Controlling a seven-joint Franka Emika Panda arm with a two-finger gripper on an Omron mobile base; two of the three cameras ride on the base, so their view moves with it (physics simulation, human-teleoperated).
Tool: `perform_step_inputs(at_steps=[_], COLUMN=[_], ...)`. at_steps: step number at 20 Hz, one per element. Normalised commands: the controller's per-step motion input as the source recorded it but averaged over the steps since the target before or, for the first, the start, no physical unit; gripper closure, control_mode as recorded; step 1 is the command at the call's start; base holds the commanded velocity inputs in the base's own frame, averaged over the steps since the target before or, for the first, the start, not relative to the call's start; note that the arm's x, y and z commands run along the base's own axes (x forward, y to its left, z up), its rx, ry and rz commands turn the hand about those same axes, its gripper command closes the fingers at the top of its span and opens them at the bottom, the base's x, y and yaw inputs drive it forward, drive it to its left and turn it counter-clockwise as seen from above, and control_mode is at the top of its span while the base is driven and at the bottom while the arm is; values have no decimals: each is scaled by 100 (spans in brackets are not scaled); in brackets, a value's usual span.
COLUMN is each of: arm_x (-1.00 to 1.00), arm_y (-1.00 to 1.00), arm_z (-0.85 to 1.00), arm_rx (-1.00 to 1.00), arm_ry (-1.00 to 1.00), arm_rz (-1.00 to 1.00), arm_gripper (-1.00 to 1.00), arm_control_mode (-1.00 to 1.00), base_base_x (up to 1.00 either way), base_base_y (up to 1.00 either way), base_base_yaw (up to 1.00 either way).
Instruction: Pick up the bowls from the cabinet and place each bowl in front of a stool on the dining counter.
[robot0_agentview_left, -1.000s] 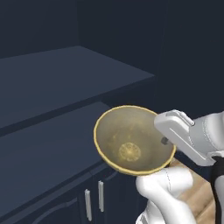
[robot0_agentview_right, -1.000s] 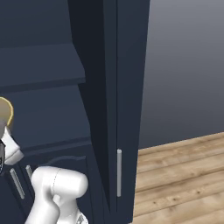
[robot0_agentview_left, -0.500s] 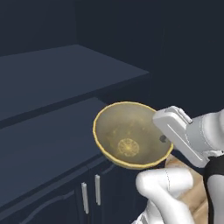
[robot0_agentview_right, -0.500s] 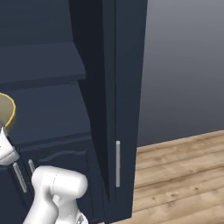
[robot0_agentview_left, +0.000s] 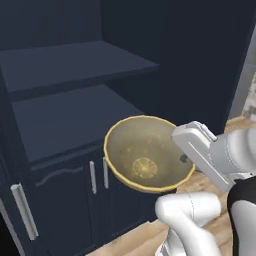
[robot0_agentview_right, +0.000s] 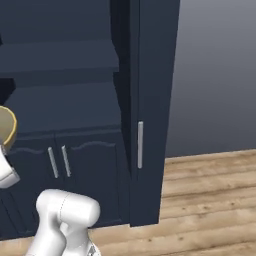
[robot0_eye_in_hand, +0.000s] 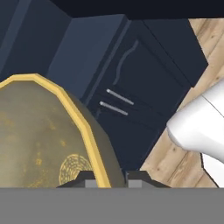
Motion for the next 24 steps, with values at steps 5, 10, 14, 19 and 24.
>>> perform_step_inputs(at_steps=[5, 10, 14, 19, 24], arm_x=[0, 0, 0, 0, 0], arm_y=[0, 0, 0, 0, 0], arm_z=[0, 0, 0, 0, 0], arm_rx=[0, 0, 0, 0, 0], arm_ry=[0, 0, 0, 0, 0], arm_rz=[0, 0, 0, 0, 0], arm_gripper=[100, 100, 100, 100, 100], arm_control_mode=[100, 100, 100, 100, 100], base_base_x=[-42, -65, -89, -67, 2], base_base_y=[1, 0, 0, 5, 43], base_base_yaw=[17, 19, 46, 70, 73])
